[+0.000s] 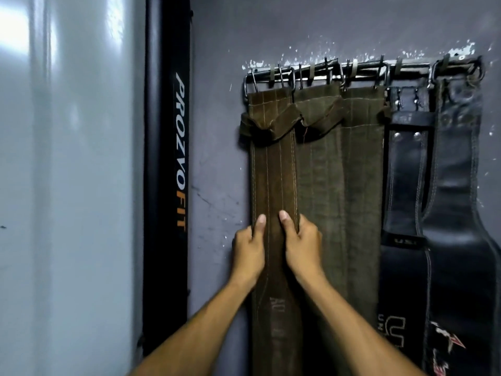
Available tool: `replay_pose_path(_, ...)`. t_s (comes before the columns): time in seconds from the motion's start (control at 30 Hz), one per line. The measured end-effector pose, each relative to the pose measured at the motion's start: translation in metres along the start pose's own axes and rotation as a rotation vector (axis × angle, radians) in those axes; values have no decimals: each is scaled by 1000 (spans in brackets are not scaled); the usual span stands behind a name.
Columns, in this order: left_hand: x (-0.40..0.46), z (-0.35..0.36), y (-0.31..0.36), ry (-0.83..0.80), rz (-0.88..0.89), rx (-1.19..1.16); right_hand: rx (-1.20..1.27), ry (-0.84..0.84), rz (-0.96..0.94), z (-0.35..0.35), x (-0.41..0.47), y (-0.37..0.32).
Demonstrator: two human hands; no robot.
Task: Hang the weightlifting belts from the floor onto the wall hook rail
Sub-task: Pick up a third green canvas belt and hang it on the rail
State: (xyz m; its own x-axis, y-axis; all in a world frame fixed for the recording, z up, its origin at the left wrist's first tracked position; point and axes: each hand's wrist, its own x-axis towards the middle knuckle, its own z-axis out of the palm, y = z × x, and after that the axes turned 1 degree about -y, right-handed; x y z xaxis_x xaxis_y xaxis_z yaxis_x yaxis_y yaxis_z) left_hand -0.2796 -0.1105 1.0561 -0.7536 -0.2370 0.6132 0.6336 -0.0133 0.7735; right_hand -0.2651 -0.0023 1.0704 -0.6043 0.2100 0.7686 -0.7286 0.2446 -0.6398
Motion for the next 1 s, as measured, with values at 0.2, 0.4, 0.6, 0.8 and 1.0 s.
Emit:
replay_pose_path(0.2,-12,-8,14,-28,0,-89,308,-115,70,-7,-7,0)
replay_pose_path(0.4,-111,-26,-52,-50,-164,-34,24,-108,76,-21,-110,52)
replay_pose_path(0.6,-133,-17,-36,31,-184,22,216,-175,151,-37,-117,46)
replay_pose_path(0.8,-235,-39,-79,-43,-440,48,222,-237,266,-62,-213,86)
replay_pose_path(1.0,-281,-32,-84,62,-423,90,190,-149,265,-63,-230,66)
